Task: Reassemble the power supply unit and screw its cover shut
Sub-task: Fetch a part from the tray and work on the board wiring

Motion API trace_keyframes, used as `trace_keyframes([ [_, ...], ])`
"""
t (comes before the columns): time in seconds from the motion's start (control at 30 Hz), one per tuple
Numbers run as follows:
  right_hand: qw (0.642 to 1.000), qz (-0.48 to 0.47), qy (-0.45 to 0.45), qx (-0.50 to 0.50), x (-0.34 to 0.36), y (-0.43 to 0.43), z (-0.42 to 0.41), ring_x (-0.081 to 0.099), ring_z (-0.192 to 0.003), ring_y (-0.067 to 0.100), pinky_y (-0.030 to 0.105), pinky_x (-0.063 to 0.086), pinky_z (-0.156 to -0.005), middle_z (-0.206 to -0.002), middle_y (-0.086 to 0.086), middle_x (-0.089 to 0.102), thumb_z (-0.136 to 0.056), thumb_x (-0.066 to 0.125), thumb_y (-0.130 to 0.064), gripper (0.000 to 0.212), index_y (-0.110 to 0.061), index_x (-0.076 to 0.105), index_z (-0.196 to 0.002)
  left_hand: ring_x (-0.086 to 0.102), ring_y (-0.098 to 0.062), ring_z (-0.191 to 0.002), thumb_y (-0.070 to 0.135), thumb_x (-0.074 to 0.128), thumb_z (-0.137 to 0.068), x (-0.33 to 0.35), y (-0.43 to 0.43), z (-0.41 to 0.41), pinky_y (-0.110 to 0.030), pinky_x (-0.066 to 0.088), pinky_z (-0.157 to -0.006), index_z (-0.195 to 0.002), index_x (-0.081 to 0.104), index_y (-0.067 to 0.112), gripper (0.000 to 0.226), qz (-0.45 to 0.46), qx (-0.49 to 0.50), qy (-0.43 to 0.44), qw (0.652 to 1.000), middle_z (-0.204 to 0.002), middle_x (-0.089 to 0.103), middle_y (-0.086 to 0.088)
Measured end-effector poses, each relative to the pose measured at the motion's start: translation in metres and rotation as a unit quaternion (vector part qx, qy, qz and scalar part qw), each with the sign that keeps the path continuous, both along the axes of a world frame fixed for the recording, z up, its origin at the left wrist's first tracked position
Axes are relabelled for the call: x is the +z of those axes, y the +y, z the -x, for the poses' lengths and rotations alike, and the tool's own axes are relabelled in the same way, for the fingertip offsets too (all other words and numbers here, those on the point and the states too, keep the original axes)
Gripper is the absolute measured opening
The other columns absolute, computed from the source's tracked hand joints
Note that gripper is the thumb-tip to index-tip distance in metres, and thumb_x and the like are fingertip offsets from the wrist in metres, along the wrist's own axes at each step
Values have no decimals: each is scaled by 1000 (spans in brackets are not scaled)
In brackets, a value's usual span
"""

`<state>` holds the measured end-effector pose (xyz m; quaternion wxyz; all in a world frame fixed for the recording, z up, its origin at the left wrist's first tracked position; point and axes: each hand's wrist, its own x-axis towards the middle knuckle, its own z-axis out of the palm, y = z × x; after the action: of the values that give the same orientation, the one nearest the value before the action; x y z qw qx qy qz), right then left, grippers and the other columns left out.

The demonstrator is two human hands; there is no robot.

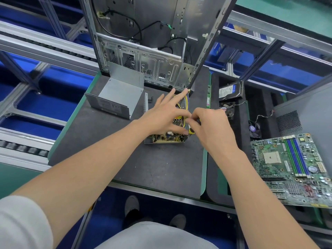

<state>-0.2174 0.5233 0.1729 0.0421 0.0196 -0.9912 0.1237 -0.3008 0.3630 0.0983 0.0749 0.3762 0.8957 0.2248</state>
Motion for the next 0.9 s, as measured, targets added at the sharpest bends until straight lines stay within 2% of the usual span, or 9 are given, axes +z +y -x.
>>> trace_keyframes([
  [0.07, 1000, -5, 0, 5, -2, 0, -1, 49, -71, 26, 34, 34, -63, -71, 6, 62, -99, 67, -28, 21, -9, 72, -92, -10, -38, -158, 71, 66, -81, 0, 0, 0, -65, 8, -124, -123, 60, 52, 46, 0, 0, -1, 1000, -173, -13, 3],
  [0.2, 1000, -13, 10, 17, -6, 2, -1, 62, -77, 33, 34, 36, -62, -77, 11, 70, -99, 68, -29, 21, -9, 73, -94, -9, -38, -158, 71, 65, -81, 0, 0, 0, -65, 9, -124, -124, 60, 53, 46, -5, -2, -1, 1000, -173, -12, 3],
  [0.3, 999, -19, 22, 36, -7, 2, -2, 63, -78, 33, 34, 37, -62, -79, 10, 71, -98, 69, -28, 19, -10, 73, -94, -8, -38, -158, 70, 66, -82, -1, -1, 1, -65, 10, -124, -120, 60, 52, 42, -8, -2, 1, 1000, -173, -11, 3],
  [0.4, 997, -17, 16, 75, -5, 3, -1, 64, -79, 31, 37, 45, -64, -81, 8, 71, -97, 72, -28, 17, -12, 73, -92, -7, -39, -158, 70, 65, -82, -1, -1, 0, -67, 12, -122, -109, 57, 54, 32, -21, -4, -1, 1000, -173, -9, 2],
  [0.53, 994, 3, -5, 110, -1, 9, 0, 63, -81, 29, 43, 51, -71, -82, 6, 71, -96, 73, -28, 17, -12, 70, -90, -6, -40, -158, 68, 66, -83, -2, -1, 1, -66, 11, -123, -108, 55, 55, 30, -26, -5, 1, 1000, -173, -8, 1],
  [0.63, 993, 13, -8, 119, 0, 11, -2, 64, -79, 27, 44, 53, -71, -81, 4, 71, -97, 73, -28, 16, -13, 70, -89, -6, -40, -158, 65, 65, -86, -2, -2, 1, -65, 11, -123, -108, 59, 52, 27, -34, -9, 9, 999, -173, -5, -2],
  [0.77, 993, 42, -11, 112, 1, 9, -7, 64, -77, 24, 39, 51, -73, -81, 1, 71, -94, 76, -31, 16, -16, 73, -89, -6, -28, -159, 60, 56, -89, -5, -3, 0, -62, 7, -125, -112, 65, 39, 33, -41, -34, 71, 996, -173, 8, 2],
  [0.83, 993, 51, -22, 104, 2, 8, -9, 65, -80, 24, 39, 52, -75, -83, -1, 71, -92, 74, -22, 6, -16, 72, -92, -2, -22, -160, 51, 63, -93, -7, -2, 0, -62, 7, -124, -113, 64, 32, 28, -41, -47, 83, 995, -171, 19, 5],
  [0.9, 993, 39, -30, 107, 2, 7, -10, 64, -82, 25, 40, 51, -76, -85, -1, 68, -89, 69, -12, 8, -15, 71, -96, 2, -21, -160, 41, 69, -94, -7, -3, -1, -63, 8, -123, -113, 59, 30, 24, -44, -50, 79, 995, -168, 26, 6],
])
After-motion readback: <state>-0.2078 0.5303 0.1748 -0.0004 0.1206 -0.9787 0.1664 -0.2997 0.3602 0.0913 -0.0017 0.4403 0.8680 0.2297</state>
